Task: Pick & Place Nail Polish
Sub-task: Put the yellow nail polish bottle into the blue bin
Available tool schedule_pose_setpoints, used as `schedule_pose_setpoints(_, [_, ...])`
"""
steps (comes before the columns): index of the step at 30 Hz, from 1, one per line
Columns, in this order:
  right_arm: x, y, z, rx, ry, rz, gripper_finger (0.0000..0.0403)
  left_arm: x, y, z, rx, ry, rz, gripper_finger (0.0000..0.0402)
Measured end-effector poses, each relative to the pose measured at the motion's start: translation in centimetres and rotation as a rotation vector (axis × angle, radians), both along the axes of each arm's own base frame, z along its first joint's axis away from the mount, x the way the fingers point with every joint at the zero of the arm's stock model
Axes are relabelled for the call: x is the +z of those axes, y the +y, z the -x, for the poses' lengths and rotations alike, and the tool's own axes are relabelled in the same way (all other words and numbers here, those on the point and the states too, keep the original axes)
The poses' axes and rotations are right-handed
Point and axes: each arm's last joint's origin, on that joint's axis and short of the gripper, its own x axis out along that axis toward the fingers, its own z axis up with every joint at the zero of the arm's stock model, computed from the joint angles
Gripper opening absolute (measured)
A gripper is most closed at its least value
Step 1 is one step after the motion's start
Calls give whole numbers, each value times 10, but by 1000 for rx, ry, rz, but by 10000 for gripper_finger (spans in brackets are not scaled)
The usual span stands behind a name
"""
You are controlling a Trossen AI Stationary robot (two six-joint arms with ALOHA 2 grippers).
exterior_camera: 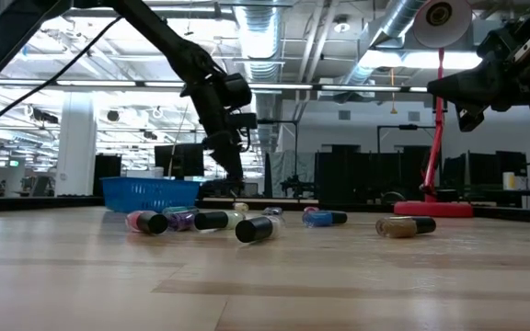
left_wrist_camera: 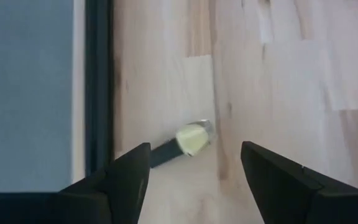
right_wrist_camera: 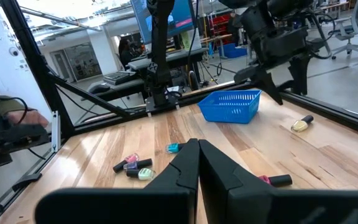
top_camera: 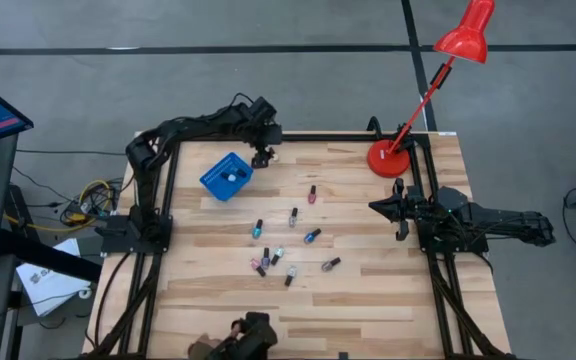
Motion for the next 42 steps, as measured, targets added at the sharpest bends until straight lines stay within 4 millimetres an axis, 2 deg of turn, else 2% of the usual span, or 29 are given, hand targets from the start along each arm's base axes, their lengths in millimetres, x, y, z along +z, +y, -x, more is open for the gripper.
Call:
schedule_pose_setpoints(14, [0, 0, 0, -1, 0, 0, 0, -29, 13, -1, -98, 25, 14, 246])
schedule_pose_setpoints(19, [0, 0, 0, -1, 0, 0, 0, -51, 15, -4, -127, 60, 38, 246])
schedule_pose_setpoints(23, [0, 0, 0, -2, 0, 0, 0, -60, 16, -8, -138, 90, 75, 246])
schedule_pose_setpoints(33, [0, 0, 0, -2, 0, 0, 0, -58, 17, -13, -163, 102, 68, 241])
schedule_pose_setpoints(42, [0, 0, 0, -2, 0, 0, 0, -58, 14, -15, -121, 89, 99, 189])
